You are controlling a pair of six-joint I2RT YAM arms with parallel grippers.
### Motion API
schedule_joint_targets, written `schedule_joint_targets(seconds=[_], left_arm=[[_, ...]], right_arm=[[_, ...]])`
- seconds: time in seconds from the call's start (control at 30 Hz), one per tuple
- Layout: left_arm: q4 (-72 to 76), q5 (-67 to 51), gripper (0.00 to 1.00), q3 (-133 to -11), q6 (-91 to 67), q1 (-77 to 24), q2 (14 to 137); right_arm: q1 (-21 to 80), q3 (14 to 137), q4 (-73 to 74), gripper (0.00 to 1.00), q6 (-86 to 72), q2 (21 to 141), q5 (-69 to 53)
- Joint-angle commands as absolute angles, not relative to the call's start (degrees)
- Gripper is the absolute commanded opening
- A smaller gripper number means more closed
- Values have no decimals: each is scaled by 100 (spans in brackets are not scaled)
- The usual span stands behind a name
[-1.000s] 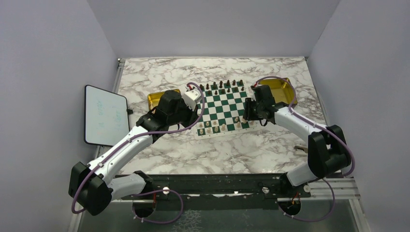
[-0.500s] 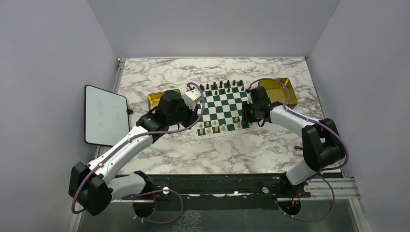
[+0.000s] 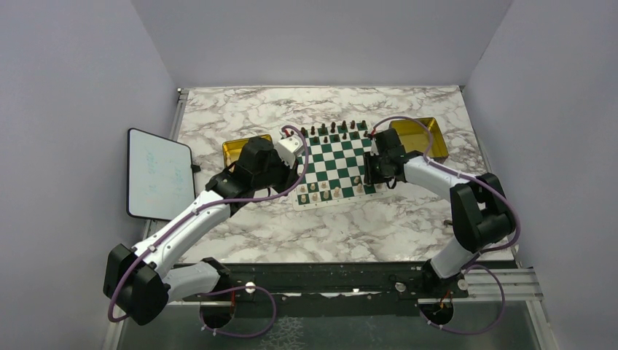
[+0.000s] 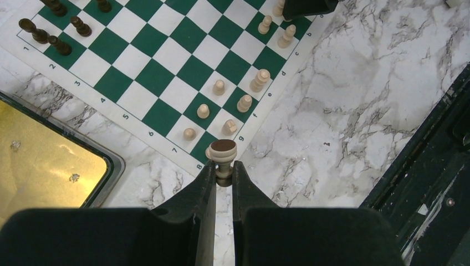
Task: Set up the chess pieces on the board
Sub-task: Adjust the chess piece on the chessboard.
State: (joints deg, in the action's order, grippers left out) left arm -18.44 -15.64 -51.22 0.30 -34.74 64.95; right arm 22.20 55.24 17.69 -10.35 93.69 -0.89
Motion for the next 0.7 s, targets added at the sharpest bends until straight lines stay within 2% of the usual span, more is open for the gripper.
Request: schedule_joint_targets(seconds=[0.0,0.17,0.67], left_arm=[[-1722,-1657,8,-5036,58,-3499,6381],[-1723,-1655,8,-5036,90,-3507,6369],[-1724,-1676,8,-5045,84,-3507,6369]], right_arm=[[2268,5653,1781,35,-940,9465,-109],[2276,5613,1839,25,-927,9424,-202],[2329,5296,2051,21,-1107,8862,-242]])
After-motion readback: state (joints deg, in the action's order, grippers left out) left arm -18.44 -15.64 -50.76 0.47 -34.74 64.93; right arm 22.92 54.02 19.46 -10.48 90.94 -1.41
